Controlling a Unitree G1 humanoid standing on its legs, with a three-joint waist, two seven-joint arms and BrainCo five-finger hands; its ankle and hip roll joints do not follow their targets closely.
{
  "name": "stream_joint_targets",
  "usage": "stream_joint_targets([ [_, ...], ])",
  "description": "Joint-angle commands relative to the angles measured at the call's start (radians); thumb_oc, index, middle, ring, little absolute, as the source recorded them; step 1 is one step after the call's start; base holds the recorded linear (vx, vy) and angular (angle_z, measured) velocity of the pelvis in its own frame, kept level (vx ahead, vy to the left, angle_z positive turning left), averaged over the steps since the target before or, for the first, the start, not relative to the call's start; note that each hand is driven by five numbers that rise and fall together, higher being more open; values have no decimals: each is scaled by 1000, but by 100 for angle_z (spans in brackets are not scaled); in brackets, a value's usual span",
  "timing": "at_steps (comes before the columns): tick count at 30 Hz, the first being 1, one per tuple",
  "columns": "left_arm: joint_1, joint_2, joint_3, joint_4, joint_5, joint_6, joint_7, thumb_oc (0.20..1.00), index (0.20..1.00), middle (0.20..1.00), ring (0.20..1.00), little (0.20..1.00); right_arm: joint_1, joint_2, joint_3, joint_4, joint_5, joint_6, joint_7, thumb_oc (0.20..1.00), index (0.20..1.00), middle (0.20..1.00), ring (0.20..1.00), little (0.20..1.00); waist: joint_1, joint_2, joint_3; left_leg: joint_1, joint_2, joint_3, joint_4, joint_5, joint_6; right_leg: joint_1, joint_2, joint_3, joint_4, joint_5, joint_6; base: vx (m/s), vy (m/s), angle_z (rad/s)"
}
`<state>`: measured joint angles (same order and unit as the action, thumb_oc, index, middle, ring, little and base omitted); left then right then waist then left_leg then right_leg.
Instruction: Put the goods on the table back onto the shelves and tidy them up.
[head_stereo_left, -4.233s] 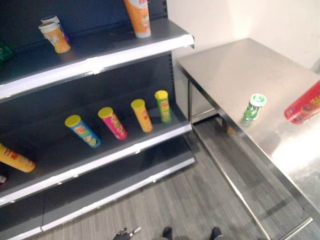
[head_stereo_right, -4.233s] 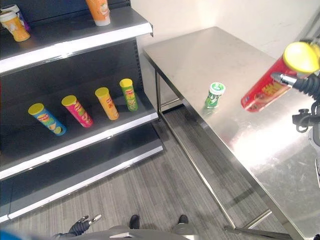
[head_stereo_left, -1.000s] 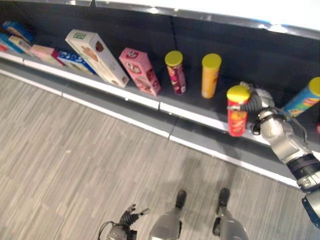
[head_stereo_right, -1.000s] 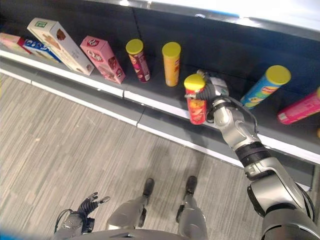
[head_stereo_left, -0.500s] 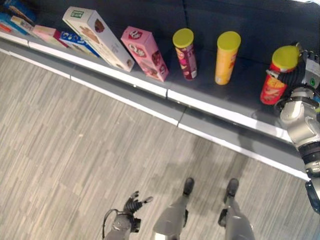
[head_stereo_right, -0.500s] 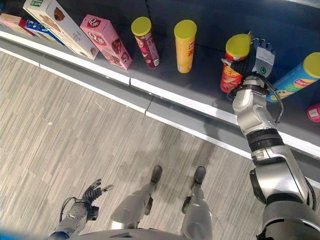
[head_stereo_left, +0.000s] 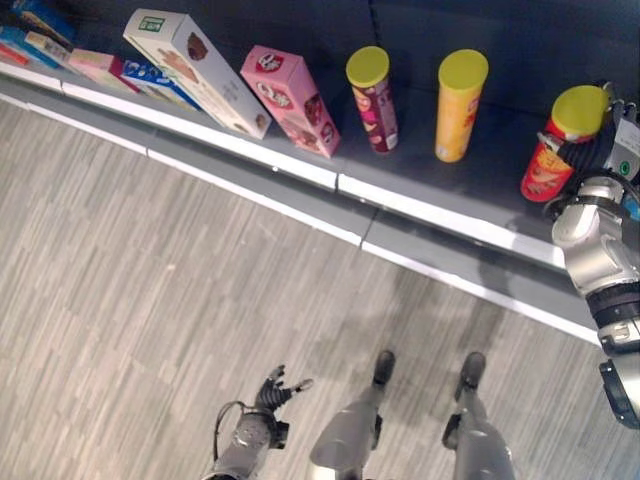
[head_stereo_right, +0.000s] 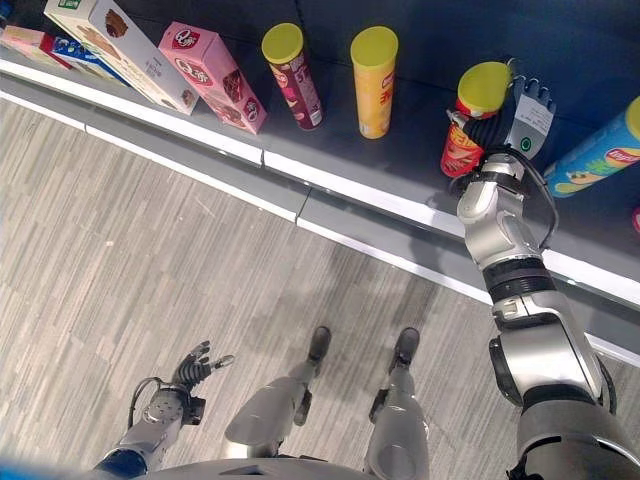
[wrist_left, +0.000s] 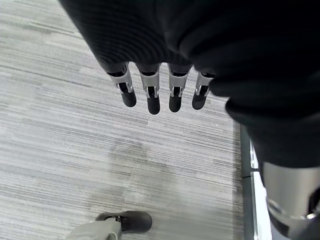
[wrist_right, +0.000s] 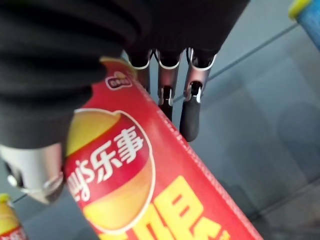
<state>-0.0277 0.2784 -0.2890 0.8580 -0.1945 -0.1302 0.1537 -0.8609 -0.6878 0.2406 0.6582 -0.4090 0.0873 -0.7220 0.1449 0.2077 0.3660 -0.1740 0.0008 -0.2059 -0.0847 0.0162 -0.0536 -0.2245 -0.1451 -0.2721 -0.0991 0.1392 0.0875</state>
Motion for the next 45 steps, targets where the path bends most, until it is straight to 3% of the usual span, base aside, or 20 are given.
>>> stream_joint_targets([
  [1,-18,22,-71,25,-27,-28,31,1000,1000,1000,1000,1000,-89,-53,24,-5,31,-17,-74,200,200,200,200,200,11,-27,-37,-75,6,44,-3,75,-59,62,-85,52,127,-156,88,0,0,0],
  [28,-32,17,-85,20,-25,-27,48,1000,1000,1000,1000,1000,-111,-18,21,47,76,-9,-128,200,200,200,200,200,15,-14,-29,-91,2,43,-3,74,-60,50,-86,51,120,-152,92,0,0,0],
  [29,-33,15,-85,22,-25,-27,50,1000,1000,1000,1000,1000,-106,-12,23,48,71,-5,-129,686,686,686,686,686,14,-15,-29,-90,3,43,-3,74,-60,51,-86,52,119,-152,92,0,0,0],
  [30,-36,15,-85,21,-25,-27,51,1000,1000,1000,1000,1000,-104,-8,28,51,62,-2,-126,1000,1000,1000,1000,1000,13,-16,-29,-90,3,45,-3,73,-60,50,-86,52,120,-152,92,0,0,0],
  [35,-37,10,-81,22,-31,-20,42,1000,1000,1000,1000,1000,-68,7,28,19,65,-11,-109,1000,1000,1000,1000,1000,4,-22,-32,-85,3,49,-3,70,-58,54,-88,51,121,-153,93,0,0,0],
  [45,-32,-4,-31,53,8,1,46,1000,1000,1000,1000,1000,164,-4,-71,-322,-85,-8,-69,1000,1000,1000,1000,1000,-45,-51,-35,-68,9,74,-3,55,-54,54,-93,64,124,-146,98,-2,3,0],
])
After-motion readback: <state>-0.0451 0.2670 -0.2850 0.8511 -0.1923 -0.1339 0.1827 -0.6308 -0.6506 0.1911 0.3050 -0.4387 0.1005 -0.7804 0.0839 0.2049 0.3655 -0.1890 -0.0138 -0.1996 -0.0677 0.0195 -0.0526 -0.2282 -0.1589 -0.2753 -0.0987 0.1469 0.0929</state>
